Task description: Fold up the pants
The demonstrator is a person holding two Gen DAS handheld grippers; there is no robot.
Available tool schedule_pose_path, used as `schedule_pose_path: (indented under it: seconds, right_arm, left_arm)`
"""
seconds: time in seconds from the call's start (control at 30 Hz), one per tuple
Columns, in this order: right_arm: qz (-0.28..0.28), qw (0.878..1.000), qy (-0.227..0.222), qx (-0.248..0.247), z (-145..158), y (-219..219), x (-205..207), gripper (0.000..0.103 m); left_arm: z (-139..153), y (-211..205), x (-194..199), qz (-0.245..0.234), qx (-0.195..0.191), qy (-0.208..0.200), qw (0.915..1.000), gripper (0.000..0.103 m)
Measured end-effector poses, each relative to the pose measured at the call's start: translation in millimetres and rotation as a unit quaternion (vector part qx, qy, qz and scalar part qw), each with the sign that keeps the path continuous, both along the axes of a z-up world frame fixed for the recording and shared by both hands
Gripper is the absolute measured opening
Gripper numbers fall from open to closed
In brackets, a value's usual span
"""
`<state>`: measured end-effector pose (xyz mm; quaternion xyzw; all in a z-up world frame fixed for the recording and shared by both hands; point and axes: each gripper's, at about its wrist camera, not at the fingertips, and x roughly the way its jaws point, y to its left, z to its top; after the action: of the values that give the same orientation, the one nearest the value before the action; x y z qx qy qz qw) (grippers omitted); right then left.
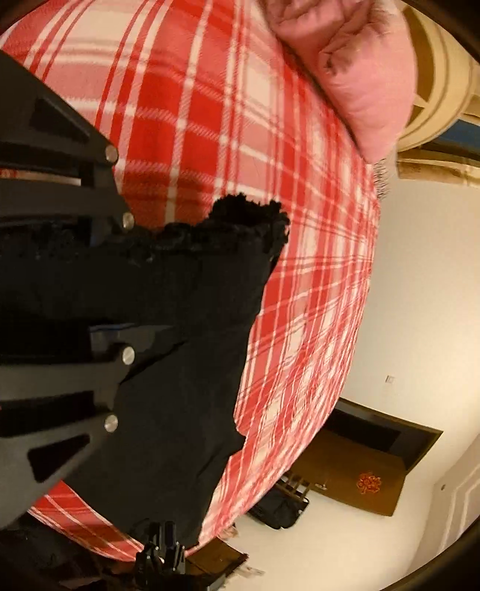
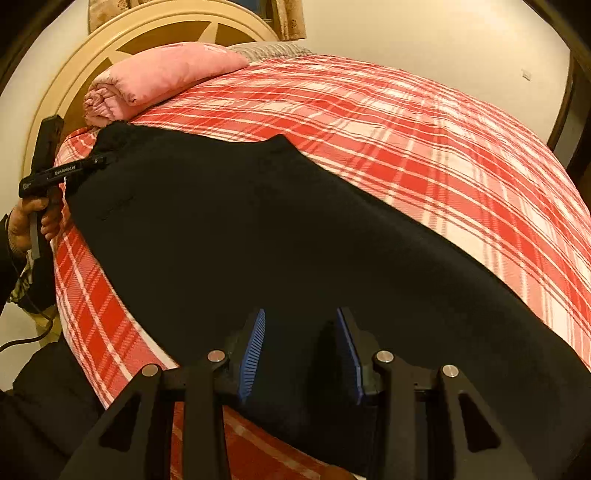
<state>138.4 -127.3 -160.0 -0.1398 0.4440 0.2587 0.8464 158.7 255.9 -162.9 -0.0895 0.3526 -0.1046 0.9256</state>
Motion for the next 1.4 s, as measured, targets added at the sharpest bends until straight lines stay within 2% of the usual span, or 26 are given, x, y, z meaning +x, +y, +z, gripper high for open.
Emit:
schedule_pose_path:
  seconds: [0.07, 0.1, 0.17, 0.23, 0.3, 0.37, 0.4, 0.43, 0.5, 0.57, 0.63, 0.73, 0.83, 1.0, 1.13, 1.23, 1.3, 1.4]
  right_arm:
    - [0.010, 1.000, -0.002, 0.003, 1.0, 8.3, -2.5, 0.041]
    - [0.016, 1.000, 0.003, 0.011, 0.5, 13.1, -4.8, 0.041]
    - [0.027, 0.999, 0.027, 0.016, -8.3, 23.8, -6.5, 0.043]
    - [0.030, 1.000, -0.003, 0.002, -15.9, 35.8, -14.7, 0.053]
    - [0.033, 0.999, -0.024, -0.002, -18.2, 42.5, -20.0, 0.057]
    - [0.029, 0.999, -0.009, 0.015, -15.2, 37.8, -17.6, 0.057]
    - [0.029, 0.999, -0.001, 0.028, -13.4, 33.0, -16.1, 0.058]
    - [0.024, 0.999, 0.008, 0.043, -10.5, 24.7, -14.5, 0.058]
    - [0.004, 0.999, 0.000, 0.054, -3.2, 6.8, -12.9, 0.058]
    - [-0.025, 0.997, -0.022, 0.070, 11.1, -23.4, -14.1, 0.058]
    - [-0.064, 0.994, -0.035, 0.079, 22.9, -57.9, -14.3, 0.058]
    - [-0.146, 0.984, -0.045, 0.093, 36.6, -125.1, -11.4, 0.058]
    - [-0.248, 0.962, -0.039, 0.109, 40.5, -201.6, -13.0, 0.058]
    - [-0.379, 0.915, -0.038, 0.133, 44.4, -318.5, -34.1, 0.058]
    - [-0.481, 0.865, -0.041, 0.139, 48.6, -395.7, -56.3, 0.058]
    - [-0.530, 0.834, -0.025, 0.155, 41.5, -440.5, -68.9, 0.058]
    - [-0.540, 0.822, -0.012, 0.177, 34.9, -463.0, -77.9, 0.058]
    - [-0.543, 0.819, -0.001, 0.183, 27.3, -477.0, -83.4, 0.058]
  left_arm:
    - [6.0, 2.0, -1.2, 0.001, -0.008, -0.004, 1.0000, 0.025]
    - [6.6, 1.4, -1.8, 0.000, 0.002, -0.004, 1.0000, 0.025]
    - [1.3, 3.8, 0.2, 0.001, 0.002, 0.007, 1.0000, 0.025]
    - [-9.8, 9.2, 5.0, 0.004, -0.003, 0.020, 0.9998, 0.026]
    - [-14.8, 11.4, 5.4, 0.008, -0.016, 0.018, 0.9997, 0.026]
    - [-14.6, 8.3, 5.1, 0.009, -0.008, 0.013, 0.9998, 0.031]
    - [-13.2, 6.5, 4.6, 0.015, 0.005, 0.011, 0.9998, 0.040]
    - [-10.5, 3.3, 3.6, 0.022, 0.023, 0.008, 0.9995, 0.051]
    - [0.5, -3.8, -1.5, 0.040, 0.075, -0.009, 0.9963, 0.056]
    - [14.9, -6.3, -7.9, 0.046, 0.089, -0.035, 0.9943, 0.061]
    - [31.2, -8.6, -15.1, 0.068, 0.104, -0.063, 0.9902, 0.075]
    - [47.7, -14.2, -19.2, 0.080, 0.102, -0.086, 0.9879, 0.083]
    - [56.4, -36.4, -17.6, 0.054, 0.095, -0.097, 0.9892, 0.084]
    - [47.4, -94.7, -4.3, -0.016, 0.098, -0.088, 0.9911, 0.084]
    - [35.3, -142.6, 3.3, -0.069, 0.100, -0.073, 0.9899, 0.086]
    - [28.6, -171.5, 8.8, -0.099, 0.102, -0.059, 0.9881, 0.090]
    - [25.8, -182.3, 8.4, -0.107, 0.099, -0.049, 0.9881, 0.091]
    - [13.1, -192.6, 17.1, -0.112, 0.096, -0.008, 0.9890, 0.092]
